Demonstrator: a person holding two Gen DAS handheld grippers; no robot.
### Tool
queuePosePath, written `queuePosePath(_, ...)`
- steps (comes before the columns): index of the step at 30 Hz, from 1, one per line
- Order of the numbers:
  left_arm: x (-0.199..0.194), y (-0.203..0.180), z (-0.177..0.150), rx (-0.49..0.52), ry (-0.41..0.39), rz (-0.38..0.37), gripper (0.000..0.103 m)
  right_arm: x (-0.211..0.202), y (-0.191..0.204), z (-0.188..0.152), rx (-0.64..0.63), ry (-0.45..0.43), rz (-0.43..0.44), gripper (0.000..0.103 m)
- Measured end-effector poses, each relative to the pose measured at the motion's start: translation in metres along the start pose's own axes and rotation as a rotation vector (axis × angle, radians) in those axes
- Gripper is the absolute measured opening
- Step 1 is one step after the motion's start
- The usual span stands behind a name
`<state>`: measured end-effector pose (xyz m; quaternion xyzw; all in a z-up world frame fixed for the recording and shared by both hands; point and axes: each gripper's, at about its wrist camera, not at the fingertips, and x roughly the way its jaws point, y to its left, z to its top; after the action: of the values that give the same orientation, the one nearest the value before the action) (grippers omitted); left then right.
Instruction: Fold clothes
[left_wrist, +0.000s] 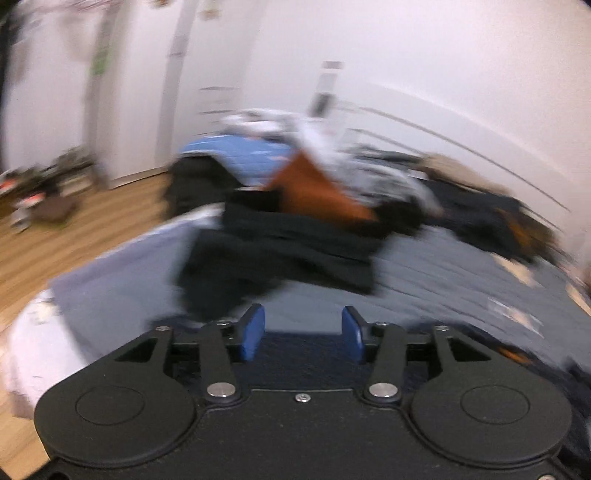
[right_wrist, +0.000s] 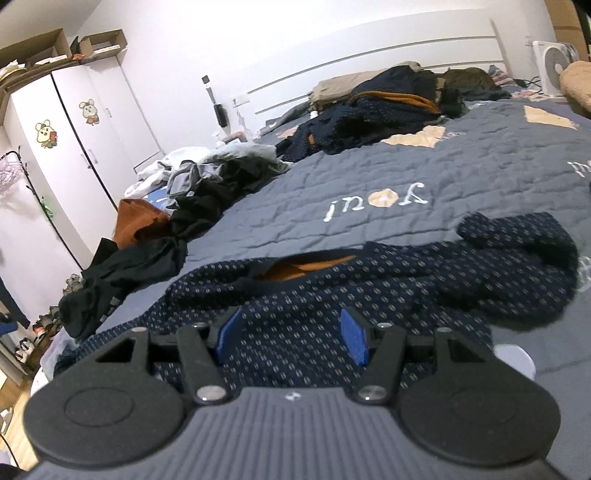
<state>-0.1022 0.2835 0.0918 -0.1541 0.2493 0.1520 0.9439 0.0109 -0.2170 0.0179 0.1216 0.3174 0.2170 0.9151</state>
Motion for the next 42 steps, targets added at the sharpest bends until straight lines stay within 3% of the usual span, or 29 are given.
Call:
queuePosePath(6,-0.037,-0.099,-0.070,0.101,0.065,-0.270,0.049,-0.034,-0.014,-0.024,0.000,-0.009,-0.055,0.058)
queuePosePath(11,-0.049,-0.151,-0.140,0.242,0.125,-0.330,0.049,-0.066,-0.033,-0.057,0.047,0.002,-0.116,0.058)
queuePosePath(14,-0.046,-0.160,-0.169,0.278,0.175,-0.365,0.049,-0.080,-0.040,-0.074,0.061,0.007,-0.140,0.058)
queuePosePath(17,-0.042,-0.158,-0.191,0.250,0.233,-0.383,0.049,-0.092,-0.044,-0.087,0.066,0.012,-0.157,0.058)
queuePosePath(26,-0.037,-0.160,-0.228,0.248,0.313,-0.348,0.053,-0.122,-0.048,-0.124,0.057,0.040,-0.212,0.058)
queuePosePath(32,-0.049,-0.165,-0.238,0.278,0.308,-0.331,0.056,-0.127,-0.051,-0.133,0.054,0.047,-0.223,0.058)
queuePosePath(36,-0.048,-0.167,-0.244,0.315,0.285,-0.274,0.058,-0.131,-0.053,-0.137,0.056,0.049,-0.225,0.058)
queuePosePath(42,-0.033,-0.151,-0.246,0.245,0.374,-0.230,0.058,-0.138,-0.055,-0.141,0.093,0.029,-0.221,0.058)
